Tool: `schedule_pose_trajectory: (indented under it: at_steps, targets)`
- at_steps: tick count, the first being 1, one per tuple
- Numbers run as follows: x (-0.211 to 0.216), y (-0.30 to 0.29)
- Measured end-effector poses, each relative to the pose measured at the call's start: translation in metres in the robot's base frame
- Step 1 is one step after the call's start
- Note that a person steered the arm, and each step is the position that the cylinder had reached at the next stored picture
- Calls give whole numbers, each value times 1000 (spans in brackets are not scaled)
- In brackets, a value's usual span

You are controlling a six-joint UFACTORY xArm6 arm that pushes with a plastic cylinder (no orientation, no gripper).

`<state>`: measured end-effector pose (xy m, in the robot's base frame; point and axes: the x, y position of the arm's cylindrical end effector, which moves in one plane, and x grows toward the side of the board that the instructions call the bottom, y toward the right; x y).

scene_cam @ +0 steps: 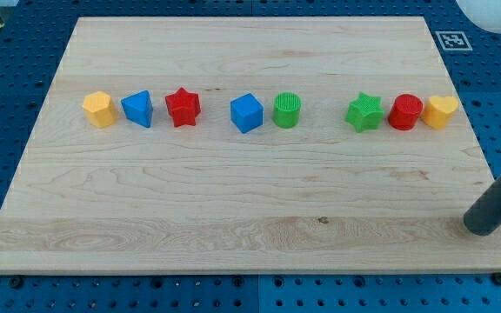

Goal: Point at the green star

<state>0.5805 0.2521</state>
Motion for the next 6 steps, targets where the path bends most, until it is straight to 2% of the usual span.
schedule_pose_trajectory:
  at_steps: [1,2,6]
  targets:
    - [-2,0]
    - [-51,-27]
    - [-119,-93]
